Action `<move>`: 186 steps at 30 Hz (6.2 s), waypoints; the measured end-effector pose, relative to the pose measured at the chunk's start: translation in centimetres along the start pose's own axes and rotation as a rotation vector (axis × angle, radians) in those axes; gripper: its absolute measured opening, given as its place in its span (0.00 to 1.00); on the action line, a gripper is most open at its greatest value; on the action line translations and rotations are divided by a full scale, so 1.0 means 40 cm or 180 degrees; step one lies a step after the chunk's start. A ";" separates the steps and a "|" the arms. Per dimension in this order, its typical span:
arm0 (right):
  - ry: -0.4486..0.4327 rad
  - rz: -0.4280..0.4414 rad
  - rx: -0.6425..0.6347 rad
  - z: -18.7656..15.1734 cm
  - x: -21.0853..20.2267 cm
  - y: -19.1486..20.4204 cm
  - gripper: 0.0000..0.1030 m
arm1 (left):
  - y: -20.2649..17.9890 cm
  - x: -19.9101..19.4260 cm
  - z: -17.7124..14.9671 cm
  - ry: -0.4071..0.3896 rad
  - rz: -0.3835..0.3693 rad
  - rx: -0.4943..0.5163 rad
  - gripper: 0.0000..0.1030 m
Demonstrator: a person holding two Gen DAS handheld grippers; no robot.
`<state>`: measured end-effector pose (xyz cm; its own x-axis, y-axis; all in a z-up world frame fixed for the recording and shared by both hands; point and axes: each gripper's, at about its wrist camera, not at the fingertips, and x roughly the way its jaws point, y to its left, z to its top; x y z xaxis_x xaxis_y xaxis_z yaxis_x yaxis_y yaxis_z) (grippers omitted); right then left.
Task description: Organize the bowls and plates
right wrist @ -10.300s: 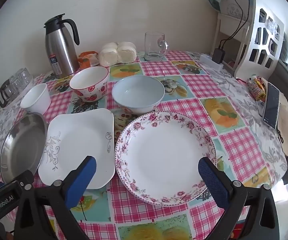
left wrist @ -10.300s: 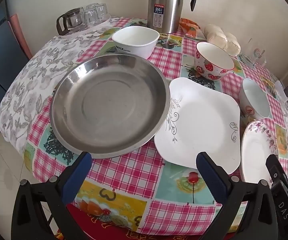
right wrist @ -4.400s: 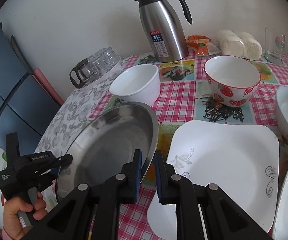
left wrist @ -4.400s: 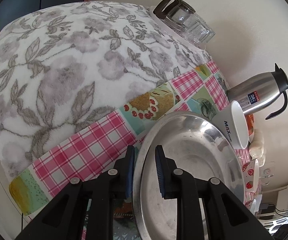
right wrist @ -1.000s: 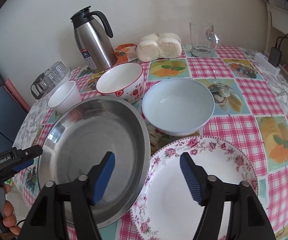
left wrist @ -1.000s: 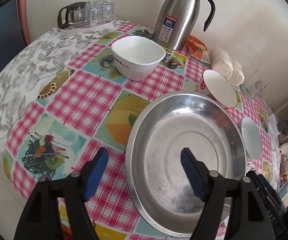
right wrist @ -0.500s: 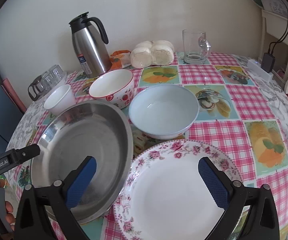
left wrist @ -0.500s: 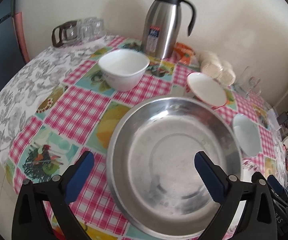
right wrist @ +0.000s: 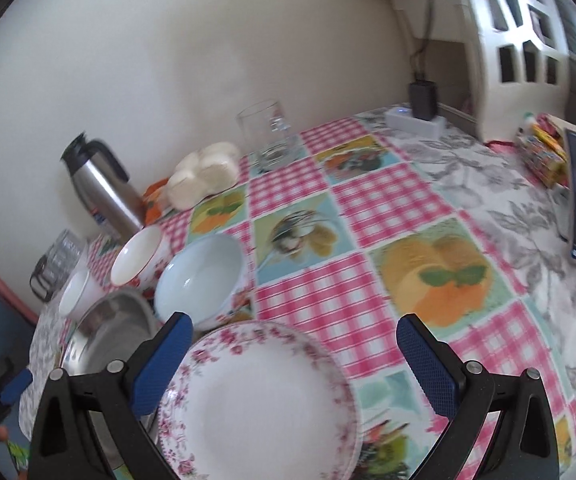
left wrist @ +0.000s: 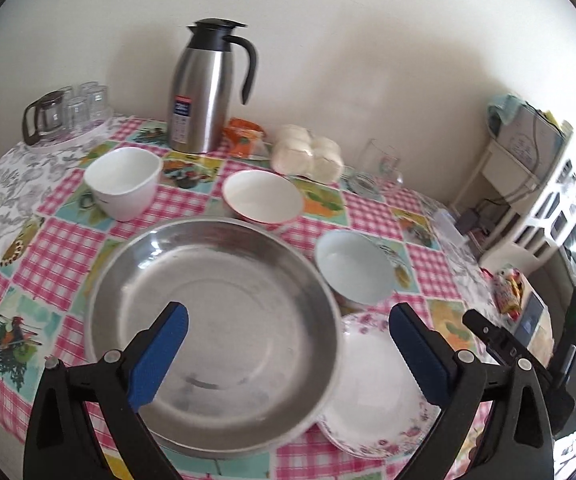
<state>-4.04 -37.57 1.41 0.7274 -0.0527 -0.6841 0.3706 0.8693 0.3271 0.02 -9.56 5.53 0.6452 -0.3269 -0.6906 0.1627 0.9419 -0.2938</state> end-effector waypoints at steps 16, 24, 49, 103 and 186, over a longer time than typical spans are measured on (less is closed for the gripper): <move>0.0425 -0.0069 0.0347 -0.036 0.041 -0.116 0.99 | -0.192 0.051 -0.144 0.0737 -0.0437 0.0417 0.97; 0.0750 0.0012 0.0316 -0.070 0.086 -0.108 0.84 | -0.156 0.095 -0.189 0.1129 -0.0410 -0.0012 0.97; 0.1148 0.0155 0.0126 -0.104 0.144 -0.081 0.22 | -0.042 0.204 -0.252 0.1351 0.0020 -0.0770 0.34; 0.0936 0.0143 0.0602 -0.090 0.104 -0.198 0.23 | -0.161 0.269 -0.212 0.1146 -0.0353 -0.0084 0.22; 0.0685 0.0616 0.0324 -0.097 0.109 0.148 0.36 | 0.374 0.075 0.030 0.0595 -0.0015 -0.1115 0.36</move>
<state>-0.92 -30.76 -2.19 0.6552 0.2239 -0.7215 0.3008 0.7988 0.5211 5.28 3.64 -0.13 0.4928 -0.3698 -0.7876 -0.1200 0.8677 -0.4825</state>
